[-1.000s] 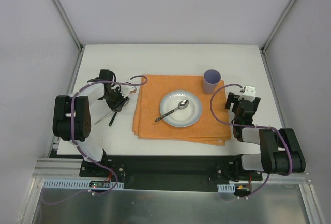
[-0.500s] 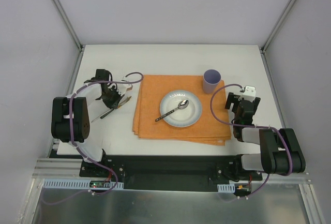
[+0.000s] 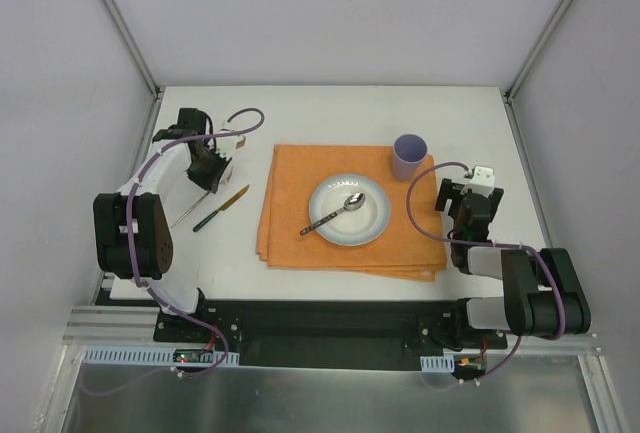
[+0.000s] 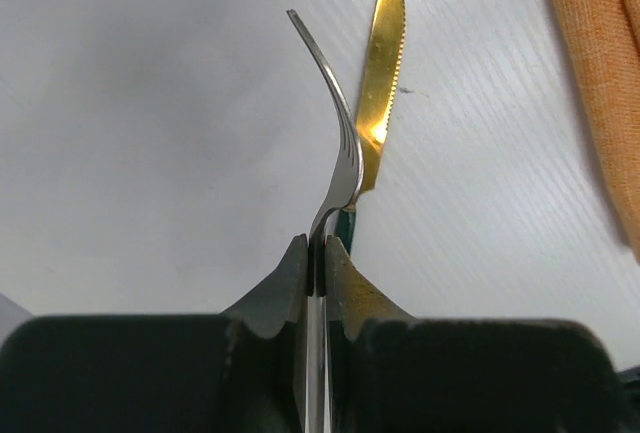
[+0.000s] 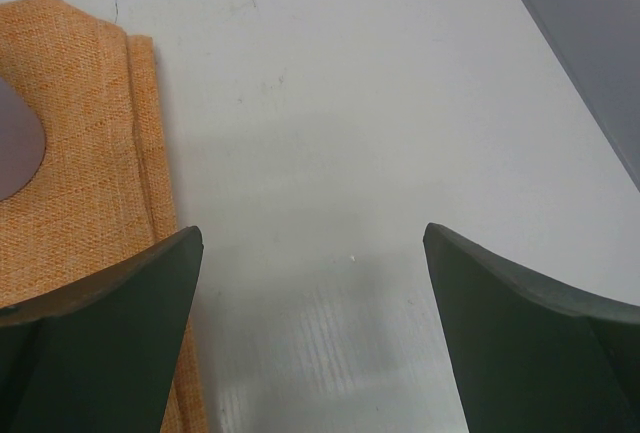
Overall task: Set the dinner table for one person
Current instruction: Pick up the fork at the center of the board, then place the fork on the napkin.
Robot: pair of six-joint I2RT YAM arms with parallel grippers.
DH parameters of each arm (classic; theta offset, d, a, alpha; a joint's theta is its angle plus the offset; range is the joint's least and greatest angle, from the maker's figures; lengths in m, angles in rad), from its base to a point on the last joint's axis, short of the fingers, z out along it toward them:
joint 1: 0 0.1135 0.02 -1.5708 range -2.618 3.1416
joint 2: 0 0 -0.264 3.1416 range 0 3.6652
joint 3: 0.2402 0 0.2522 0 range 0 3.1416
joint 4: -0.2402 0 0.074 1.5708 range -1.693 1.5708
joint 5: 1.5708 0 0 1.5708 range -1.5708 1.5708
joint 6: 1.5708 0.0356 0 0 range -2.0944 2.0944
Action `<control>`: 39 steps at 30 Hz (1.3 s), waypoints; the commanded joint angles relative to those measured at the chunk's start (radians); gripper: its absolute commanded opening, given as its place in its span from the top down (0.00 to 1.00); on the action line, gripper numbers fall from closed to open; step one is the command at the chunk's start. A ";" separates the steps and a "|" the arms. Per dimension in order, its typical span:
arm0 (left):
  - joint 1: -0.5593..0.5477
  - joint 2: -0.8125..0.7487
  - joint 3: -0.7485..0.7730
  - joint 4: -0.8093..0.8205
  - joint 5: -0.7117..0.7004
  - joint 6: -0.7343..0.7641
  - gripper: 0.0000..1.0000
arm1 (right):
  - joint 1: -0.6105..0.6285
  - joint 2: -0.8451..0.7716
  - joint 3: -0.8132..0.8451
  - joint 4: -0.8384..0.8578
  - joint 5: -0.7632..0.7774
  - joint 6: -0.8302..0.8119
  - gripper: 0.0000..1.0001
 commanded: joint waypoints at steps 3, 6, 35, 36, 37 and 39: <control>-0.148 -0.080 0.132 -0.198 -0.123 -0.310 1.00 | 0.000 -0.013 0.003 0.062 0.013 0.002 0.04; -0.215 -0.079 0.194 -0.209 -0.189 -0.471 1.00 | 0.000 -0.013 0.003 0.062 0.013 0.002 0.04; -0.392 0.195 0.264 -0.212 -0.187 -0.874 1.00 | 0.000 -0.013 0.003 0.060 0.013 0.002 0.04; -0.398 0.188 0.226 -0.191 -0.190 -0.872 1.00 | 0.000 -0.013 0.003 0.060 0.013 0.002 0.04; -0.408 0.187 0.212 -0.151 -0.186 -0.873 1.00 | 0.000 -0.013 0.003 0.060 0.013 0.002 0.04; -0.416 0.194 0.198 -0.135 -0.181 -0.887 1.00 | 0.000 -0.013 0.003 0.060 0.012 0.002 0.04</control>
